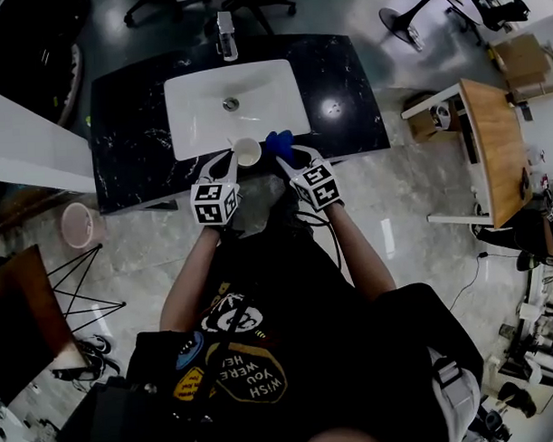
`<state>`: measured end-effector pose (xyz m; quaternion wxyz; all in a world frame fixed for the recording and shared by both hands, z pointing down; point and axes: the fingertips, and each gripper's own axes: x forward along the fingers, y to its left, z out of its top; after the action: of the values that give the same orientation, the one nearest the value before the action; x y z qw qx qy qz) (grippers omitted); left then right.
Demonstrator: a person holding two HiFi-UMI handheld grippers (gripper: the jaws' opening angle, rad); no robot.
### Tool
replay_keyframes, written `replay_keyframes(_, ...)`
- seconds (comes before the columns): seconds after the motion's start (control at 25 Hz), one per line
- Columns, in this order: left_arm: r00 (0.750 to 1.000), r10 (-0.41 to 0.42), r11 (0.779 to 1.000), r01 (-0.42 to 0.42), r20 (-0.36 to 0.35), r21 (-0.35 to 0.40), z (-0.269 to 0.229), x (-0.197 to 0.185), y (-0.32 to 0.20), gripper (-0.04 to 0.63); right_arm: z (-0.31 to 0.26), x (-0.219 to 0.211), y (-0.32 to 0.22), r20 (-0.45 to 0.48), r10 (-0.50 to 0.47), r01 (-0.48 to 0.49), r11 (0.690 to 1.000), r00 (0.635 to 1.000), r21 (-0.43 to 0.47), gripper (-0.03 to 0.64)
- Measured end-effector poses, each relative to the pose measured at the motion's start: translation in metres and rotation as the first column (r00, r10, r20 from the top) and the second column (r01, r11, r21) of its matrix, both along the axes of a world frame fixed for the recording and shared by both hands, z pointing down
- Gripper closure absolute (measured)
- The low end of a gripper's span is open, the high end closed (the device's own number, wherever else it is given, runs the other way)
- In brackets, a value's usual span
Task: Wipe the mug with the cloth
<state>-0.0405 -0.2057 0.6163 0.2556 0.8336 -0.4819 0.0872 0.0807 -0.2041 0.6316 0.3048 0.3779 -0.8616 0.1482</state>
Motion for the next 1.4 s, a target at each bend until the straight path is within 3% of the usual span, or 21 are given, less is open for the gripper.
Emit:
replay_keyframes(0.12,1.000,0.001,1.000,-0.001,0.006,0.004,0.000,0.000,-0.001,0.592,-0.008,-0.012,-0.013,-0.018,-0.034,0.034,0.999,0.999,0.027,0.503)
replay_keyframes(0.28,1.000,-0.010,1.000,0.010,0.011,-0.005,0.000,0.000,0.000,0.592,0.013,-0.048,0.031,-0.050,-0.175,0.174,0.984,0.983,-0.030,0.503)
replay_keyframes(0.44,1.000,-0.018,1.000,0.018,0.013,-0.007,-0.001,-0.001,-0.002,0.592,0.021,-0.050,0.060,-0.026,-0.220,0.219,0.974,0.975,-0.054,0.505)
replay_keyframes(0.64,1.000,-0.021,1.000,0.021,0.012,-0.003,-0.001,-0.001,0.000,0.592,-0.008,-0.008,0.012,0.000,-0.035,0.035,0.999,0.999,0.032,0.505)
replay_keyframes(0.72,1.000,-0.031,0.999,0.031,0.006,-0.007,-0.001,-0.001,0.000,0.592,-0.014,-0.004,-0.003,-0.009,-0.001,0.002,0.999,1.000,0.048,0.505)
replay_keyframes(0.88,0.999,-0.035,0.999,0.035,0.005,-0.011,-0.001,0.003,0.001,0.592,-0.001,-0.033,0.025,-0.039,-0.114,0.114,0.993,0.993,0.007,0.505)
replay_keyframes(1.08,0.999,-0.032,0.999,0.032,0.015,-0.001,-0.001,0.004,0.002,0.592,0.019,-0.062,0.082,-0.032,-0.259,0.257,0.965,0.965,-0.042,0.505)
replay_keyframes(1.16,1.000,-0.022,1.000,0.022,0.015,-0.002,-0.001,0.003,0.003,0.592,0.009,-0.053,0.070,-0.009,-0.211,0.210,0.977,0.978,-0.026,0.505)
replay_keyframes(1.28,1.000,-0.020,1.000,0.020,0.012,-0.001,0.000,0.003,0.004,0.592,-0.025,-0.030,0.023,0.054,-0.063,0.061,0.997,0.997,0.037,0.506)
replay_keyframes(1.4,1.000,-0.026,1.000,0.026,0.011,-0.001,0.000,0.003,0.003,0.592,-0.031,-0.019,-0.004,0.000,-0.029,0.029,0.998,1.000,0.049,0.506)
